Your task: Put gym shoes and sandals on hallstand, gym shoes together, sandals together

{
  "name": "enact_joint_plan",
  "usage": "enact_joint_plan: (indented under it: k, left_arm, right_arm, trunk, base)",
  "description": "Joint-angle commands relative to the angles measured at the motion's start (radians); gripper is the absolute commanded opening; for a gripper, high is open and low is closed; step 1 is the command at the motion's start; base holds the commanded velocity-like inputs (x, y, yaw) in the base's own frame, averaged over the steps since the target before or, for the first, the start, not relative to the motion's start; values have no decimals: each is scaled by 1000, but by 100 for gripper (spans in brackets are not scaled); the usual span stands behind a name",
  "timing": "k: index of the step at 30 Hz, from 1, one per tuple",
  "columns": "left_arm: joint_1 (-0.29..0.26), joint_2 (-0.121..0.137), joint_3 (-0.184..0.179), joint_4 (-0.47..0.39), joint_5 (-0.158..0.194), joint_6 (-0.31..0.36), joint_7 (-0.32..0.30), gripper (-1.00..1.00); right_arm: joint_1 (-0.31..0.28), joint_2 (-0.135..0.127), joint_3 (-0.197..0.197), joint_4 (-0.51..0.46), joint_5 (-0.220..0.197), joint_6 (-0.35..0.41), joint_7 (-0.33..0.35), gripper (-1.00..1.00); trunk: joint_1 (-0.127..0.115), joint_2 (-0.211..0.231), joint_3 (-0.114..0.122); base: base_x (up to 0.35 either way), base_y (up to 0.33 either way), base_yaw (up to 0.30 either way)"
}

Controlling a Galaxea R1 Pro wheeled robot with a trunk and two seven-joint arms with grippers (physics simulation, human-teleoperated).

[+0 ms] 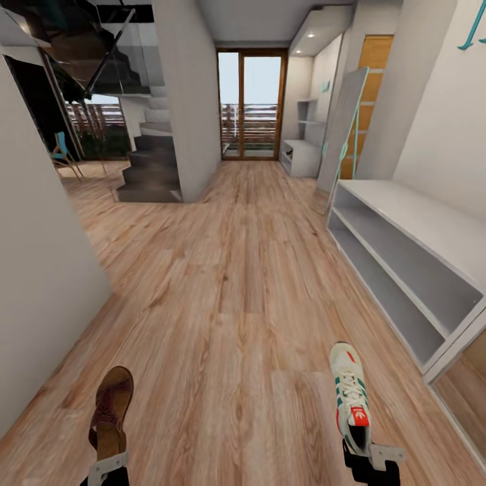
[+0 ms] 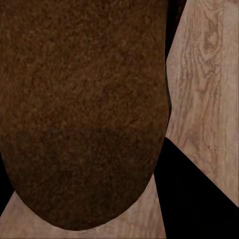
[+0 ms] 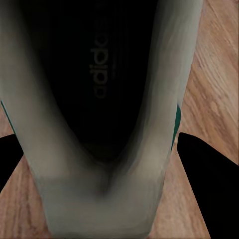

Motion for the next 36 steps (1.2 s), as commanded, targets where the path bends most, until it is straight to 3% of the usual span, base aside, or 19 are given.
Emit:
enact_joint_plan:
  k: [1, 22, 36]
  left_arm:
    - [-1, -1, 8, 1, -11, -4, -2, -100]
    - [3, -1, 8, 17, -13, -4, -3, -100]
    - [3, -1, 8, 17, -13, -4, -3, -100]
  right_arm:
    - [-1, 0, -3, 1, 8, -3, -5, -100]
    - [-1, 0, -2, 2, 11, -3, -4, -100]
    - [-1, 0, -3, 2, 10, -3, -6, -100]
  trunk:
    - [0, 0, -1]
    - [0, 0, 25]
    - [0, 0, 27]
  base:
    - [340, 0, 2]
    - [340, 0, 0]
    - [340, 0, 0]
